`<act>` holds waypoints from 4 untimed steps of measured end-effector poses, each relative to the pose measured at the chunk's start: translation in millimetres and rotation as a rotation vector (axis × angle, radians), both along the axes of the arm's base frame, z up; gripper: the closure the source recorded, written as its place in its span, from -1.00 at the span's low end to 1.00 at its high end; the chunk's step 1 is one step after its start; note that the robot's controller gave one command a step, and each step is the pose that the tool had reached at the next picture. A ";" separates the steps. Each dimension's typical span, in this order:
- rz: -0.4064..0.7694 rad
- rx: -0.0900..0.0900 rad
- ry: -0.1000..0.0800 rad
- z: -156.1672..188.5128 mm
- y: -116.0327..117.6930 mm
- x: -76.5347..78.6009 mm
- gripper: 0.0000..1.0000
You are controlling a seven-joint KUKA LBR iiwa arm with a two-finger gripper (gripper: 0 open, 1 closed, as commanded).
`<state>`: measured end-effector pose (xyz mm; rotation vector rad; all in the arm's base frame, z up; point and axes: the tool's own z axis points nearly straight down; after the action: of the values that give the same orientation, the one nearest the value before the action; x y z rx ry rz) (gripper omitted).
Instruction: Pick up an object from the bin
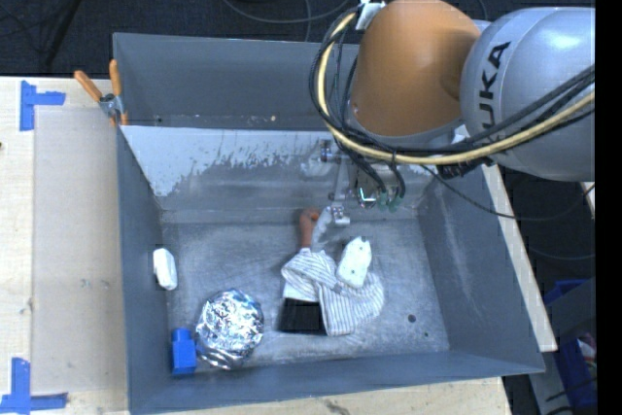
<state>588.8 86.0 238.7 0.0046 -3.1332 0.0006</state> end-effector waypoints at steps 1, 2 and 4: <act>-0.002 0.001 -0.008 4.6 -0.3 1.4 -1.00; -0.009 0.003 -0.018 -29.2 -15.3 0.5 -1.00; 0.035 0.005 -0.018 -158.0 -14.1 12.3 1.00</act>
Offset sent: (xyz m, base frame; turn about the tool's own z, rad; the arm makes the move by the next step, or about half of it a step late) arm -0.0098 -0.0727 -0.1513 0.0408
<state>601.1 71.9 80.7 0.0602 -3.1507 -0.0069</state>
